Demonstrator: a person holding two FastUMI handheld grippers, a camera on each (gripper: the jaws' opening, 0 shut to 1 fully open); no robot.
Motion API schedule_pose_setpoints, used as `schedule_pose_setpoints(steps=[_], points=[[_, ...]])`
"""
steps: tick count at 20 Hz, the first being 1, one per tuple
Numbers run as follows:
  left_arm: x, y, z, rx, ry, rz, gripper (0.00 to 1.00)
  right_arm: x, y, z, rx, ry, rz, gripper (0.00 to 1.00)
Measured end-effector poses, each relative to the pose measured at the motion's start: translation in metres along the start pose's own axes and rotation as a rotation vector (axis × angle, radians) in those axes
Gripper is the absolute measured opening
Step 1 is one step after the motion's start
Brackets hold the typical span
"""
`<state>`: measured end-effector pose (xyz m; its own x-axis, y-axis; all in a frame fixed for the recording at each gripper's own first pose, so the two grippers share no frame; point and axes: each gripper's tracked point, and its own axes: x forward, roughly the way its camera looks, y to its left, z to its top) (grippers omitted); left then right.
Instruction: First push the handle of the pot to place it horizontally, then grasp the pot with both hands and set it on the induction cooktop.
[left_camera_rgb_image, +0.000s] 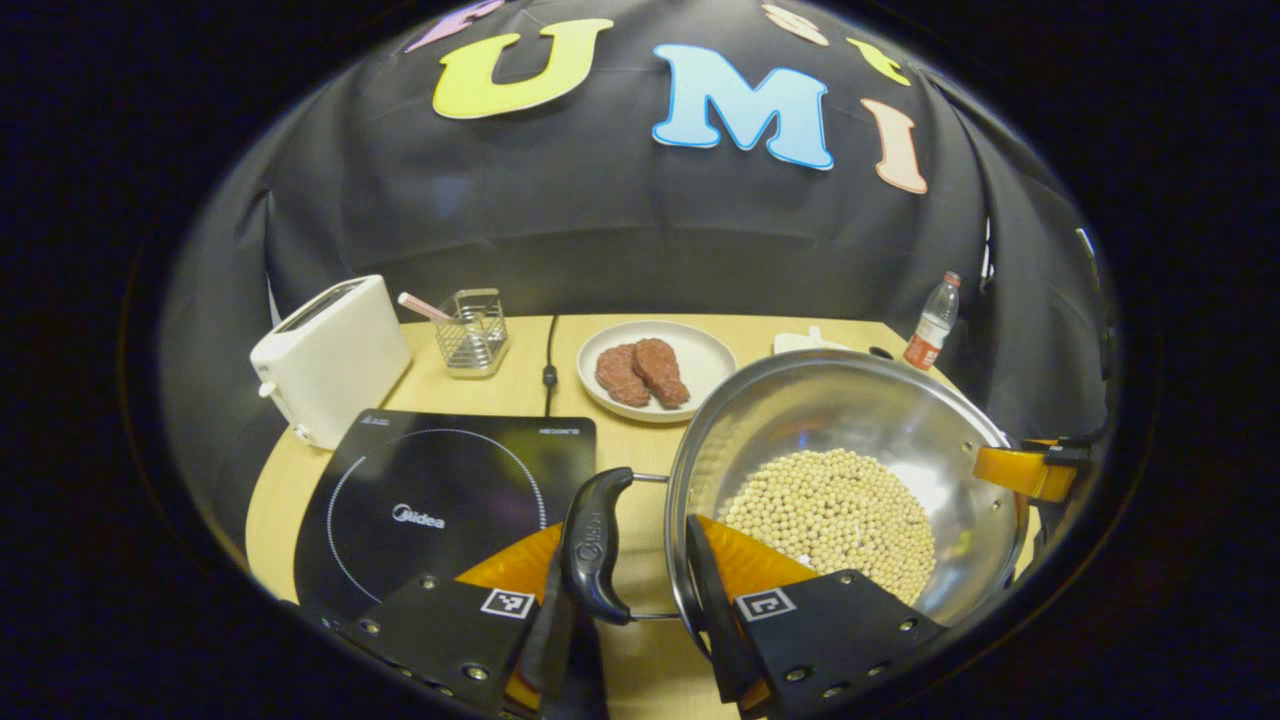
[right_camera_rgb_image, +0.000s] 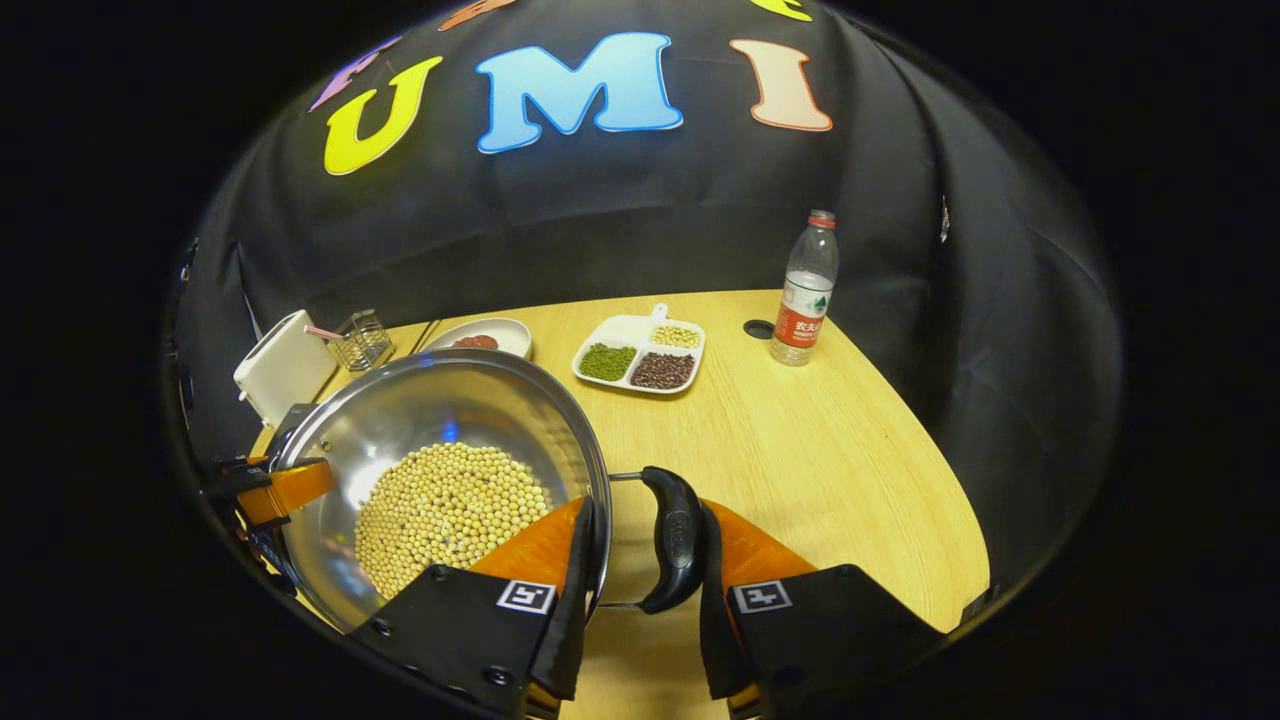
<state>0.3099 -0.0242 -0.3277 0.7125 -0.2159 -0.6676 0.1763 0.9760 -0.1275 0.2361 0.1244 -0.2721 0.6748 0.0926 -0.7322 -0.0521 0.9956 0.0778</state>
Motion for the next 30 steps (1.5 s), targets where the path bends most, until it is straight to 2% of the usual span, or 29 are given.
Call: schedule_pose_setpoints(steps=[2, 3, 10, 11, 12, 17, 19, 20, 24, 25, 27, 29, 30], points=[[-0.003, 0.016, 0.005, 0.001, -0.006, 0.002, 0.55, -0.002, 0.015, 0.004, 0.001, -0.011, 0.005, 0.46], [-0.005, 0.024, 0.007, 0.001, -0.012, 0.003, 0.58, -0.002, 0.023, 0.005, 0.002, -0.014, 0.007, 0.46], [-0.011, 0.087, 0.015, -0.010, -0.023, 0.009, 0.58, -0.002, 0.081, 0.014, 0.008, -0.030, 0.030, 0.47], [-0.010, 0.096, 0.014, -0.018, -0.023, 0.009, 0.61, -0.001, 0.090, 0.015, 0.007, -0.032, 0.036, 0.47], [-0.011, 0.105, 0.014, -0.022, -0.023, 0.012, 0.58, -0.001, 0.098, 0.015, 0.007, -0.031, 0.042, 0.47], [-0.010, 0.150, 0.013, -0.029, -0.023, 0.024, 0.58, 0.004, 0.138, 0.016, 0.007, -0.037, 0.065, 0.46], [-0.012, 0.165, 0.013, -0.029, -0.023, 0.028, 0.58, 0.005, 0.153, 0.015, 0.011, -0.033, 0.074, 0.50], [-0.012, 0.171, 0.013, -0.029, -0.022, 0.030, 0.58, 0.007, 0.158, 0.013, 0.012, -0.033, 0.077, 0.46], [-0.010, 0.199, 0.010, -0.036, -0.017, 0.032, 0.58, 0.011, 0.184, 0.013, 0.008, -0.029, 0.088, 0.46], [-0.008, 0.205, 0.008, -0.038, -0.014, 0.033, 0.58, 0.012, 0.189, 0.013, 0.005, -0.027, 0.090, 0.50], [-0.003, 0.217, 0.005, -0.044, -0.009, 0.034, 0.58, 0.016, 0.201, 0.012, 0.004, -0.020, 0.093, 0.46], [0.005, 0.228, 0.004, -0.044, -0.008, 0.036, 0.58, 0.019, 0.212, 0.011, 0.004, -0.018, 0.099, 0.50], [0.005, 0.235, 0.004, -0.043, -0.010, 0.038, 0.58, 0.021, 0.218, 0.010, 0.004, -0.016, 0.103, 0.46]])
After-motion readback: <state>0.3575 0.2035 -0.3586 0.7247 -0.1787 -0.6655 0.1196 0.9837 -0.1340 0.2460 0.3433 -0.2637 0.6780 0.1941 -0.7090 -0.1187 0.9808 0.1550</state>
